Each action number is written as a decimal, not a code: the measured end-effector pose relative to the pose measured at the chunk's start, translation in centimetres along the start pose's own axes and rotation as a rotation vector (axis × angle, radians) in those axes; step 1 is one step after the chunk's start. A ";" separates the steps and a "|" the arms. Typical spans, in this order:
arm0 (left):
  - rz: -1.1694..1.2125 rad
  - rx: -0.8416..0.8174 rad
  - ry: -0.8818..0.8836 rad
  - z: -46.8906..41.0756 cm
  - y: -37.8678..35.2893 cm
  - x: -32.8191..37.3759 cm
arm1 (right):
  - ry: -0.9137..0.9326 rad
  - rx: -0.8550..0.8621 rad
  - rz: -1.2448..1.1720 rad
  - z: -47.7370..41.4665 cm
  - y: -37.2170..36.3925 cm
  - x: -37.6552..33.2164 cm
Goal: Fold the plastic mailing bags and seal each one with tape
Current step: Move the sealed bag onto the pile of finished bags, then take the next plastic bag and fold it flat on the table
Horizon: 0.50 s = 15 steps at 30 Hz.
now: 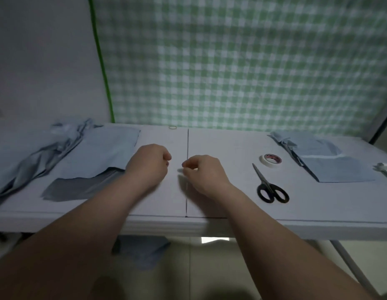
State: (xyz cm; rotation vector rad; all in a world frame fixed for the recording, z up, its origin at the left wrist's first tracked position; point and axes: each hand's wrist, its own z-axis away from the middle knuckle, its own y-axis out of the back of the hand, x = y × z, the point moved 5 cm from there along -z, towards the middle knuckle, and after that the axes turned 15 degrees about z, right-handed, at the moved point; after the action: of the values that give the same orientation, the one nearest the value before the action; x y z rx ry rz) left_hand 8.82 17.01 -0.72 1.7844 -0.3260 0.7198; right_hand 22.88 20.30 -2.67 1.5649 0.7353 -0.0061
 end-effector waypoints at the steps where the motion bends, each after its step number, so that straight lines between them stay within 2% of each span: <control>1: -0.054 0.006 0.038 0.3 0.9 -1.0 | 0.004 -0.006 -0.004 0.0 -0.5 -0.9; 4: -0.265 0.023 0.127 0.9 3.2 -4.1 | 0.028 0.007 0.039 0.0 -1.5 -3.2; 8: -0.429 -0.095 0.199 1.4 4.0 -7.1 | 0.043 0.005 0.144 -0.2 -2.6 -4.6; 12: -0.437 -0.150 0.186 0.0 4.0 -8.3 | 0.037 -0.029 0.168 -0.4 -3.0 -5.3; 15: -0.301 -0.034 0.176 -1.4 5.2 -8.2 | 0.023 -0.046 0.142 -0.7 -2.8 -5.4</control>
State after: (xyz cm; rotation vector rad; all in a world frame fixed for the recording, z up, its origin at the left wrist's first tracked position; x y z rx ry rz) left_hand -0.82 15.52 -1.58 1.6770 0.0481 0.6448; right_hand 17.05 18.34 -2.73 1.5722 0.6365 0.1326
